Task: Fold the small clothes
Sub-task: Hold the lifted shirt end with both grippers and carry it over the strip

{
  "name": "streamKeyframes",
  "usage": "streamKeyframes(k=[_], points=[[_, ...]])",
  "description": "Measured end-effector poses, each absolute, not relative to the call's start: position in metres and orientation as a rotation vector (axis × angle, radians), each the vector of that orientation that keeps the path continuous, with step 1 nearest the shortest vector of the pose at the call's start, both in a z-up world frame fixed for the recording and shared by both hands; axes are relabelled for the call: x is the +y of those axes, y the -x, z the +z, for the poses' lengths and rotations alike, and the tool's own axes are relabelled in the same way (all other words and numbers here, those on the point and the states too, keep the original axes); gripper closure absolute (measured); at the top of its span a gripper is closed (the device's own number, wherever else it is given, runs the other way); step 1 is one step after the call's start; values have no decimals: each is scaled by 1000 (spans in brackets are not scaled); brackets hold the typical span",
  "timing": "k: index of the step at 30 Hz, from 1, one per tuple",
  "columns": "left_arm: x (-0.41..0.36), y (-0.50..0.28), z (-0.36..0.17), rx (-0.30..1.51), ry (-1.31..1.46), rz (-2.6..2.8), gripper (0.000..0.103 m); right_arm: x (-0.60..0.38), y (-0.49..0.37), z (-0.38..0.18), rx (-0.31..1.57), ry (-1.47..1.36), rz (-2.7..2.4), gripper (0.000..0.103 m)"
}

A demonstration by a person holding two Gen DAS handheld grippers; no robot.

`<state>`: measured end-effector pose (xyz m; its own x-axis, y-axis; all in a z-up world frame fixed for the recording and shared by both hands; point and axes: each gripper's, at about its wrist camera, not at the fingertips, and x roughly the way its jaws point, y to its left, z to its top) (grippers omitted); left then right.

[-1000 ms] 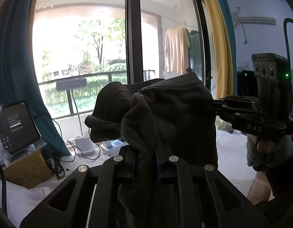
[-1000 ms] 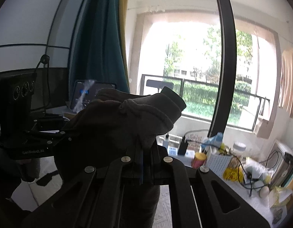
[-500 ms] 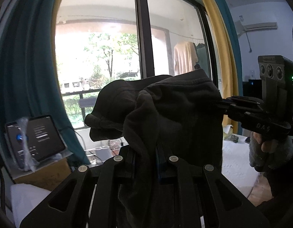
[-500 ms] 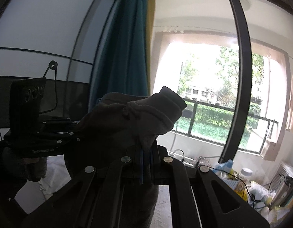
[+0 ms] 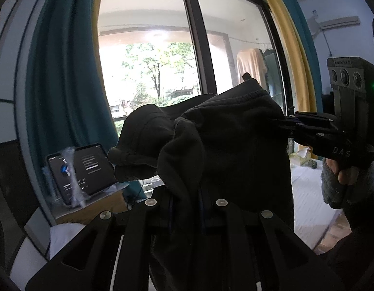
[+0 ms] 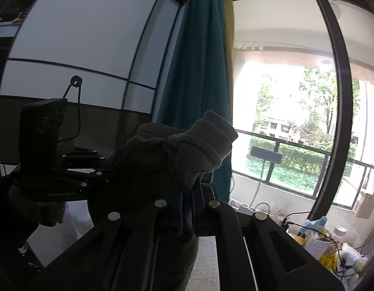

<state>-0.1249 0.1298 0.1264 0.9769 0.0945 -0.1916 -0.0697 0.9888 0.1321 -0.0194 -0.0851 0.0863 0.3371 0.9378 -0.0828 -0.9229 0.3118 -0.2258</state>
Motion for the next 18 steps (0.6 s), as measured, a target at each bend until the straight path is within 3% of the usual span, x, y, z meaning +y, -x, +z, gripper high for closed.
streamKeyframes(k=[18], points=[[168, 83, 70, 371, -44, 71, 86, -45, -29, 32, 154, 266, 1212, 98]])
